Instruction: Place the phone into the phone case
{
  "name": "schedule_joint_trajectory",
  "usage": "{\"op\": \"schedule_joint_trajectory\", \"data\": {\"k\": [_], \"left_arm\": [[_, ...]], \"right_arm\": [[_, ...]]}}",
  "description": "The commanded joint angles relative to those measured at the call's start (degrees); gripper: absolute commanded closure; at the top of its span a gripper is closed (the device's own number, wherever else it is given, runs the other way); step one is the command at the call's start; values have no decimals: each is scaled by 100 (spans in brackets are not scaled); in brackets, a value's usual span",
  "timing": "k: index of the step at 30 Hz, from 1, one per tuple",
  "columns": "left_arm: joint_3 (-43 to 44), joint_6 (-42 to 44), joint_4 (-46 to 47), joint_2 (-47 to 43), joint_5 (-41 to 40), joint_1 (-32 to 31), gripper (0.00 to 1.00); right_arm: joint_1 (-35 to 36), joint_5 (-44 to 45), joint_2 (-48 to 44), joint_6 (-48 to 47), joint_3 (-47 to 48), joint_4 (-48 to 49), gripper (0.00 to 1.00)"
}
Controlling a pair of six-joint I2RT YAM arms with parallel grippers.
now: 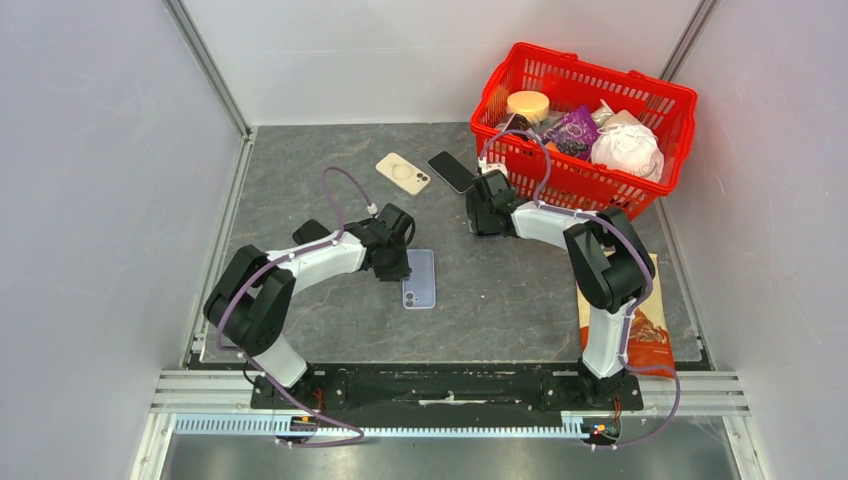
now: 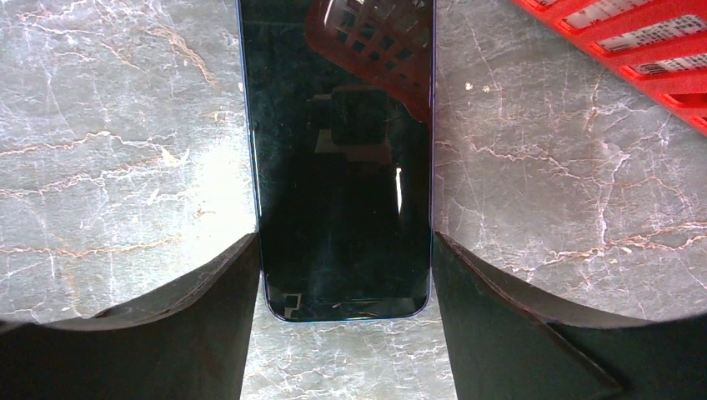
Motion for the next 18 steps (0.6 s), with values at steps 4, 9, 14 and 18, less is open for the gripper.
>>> {"op": "schedule_joint_trajectory", "data": {"k": [4, 9, 14, 18], "left_arm": [[41, -8, -3, -513, -240, -26, 63], [126, -227, 125, -711, -241, -24, 58], [412, -400, 451, -422, 135, -23, 56], [688, -592, 811, -16, 555, -25, 54]], "right_arm": [[21, -490, -222, 500, -133, -581, 48], [59, -1212, -895, 1200, -737, -662, 53], [160, -1427, -1362, 1619, -1204, -813, 56], [221, -1636, -1737, 1835, -1620, -692, 56]]}}
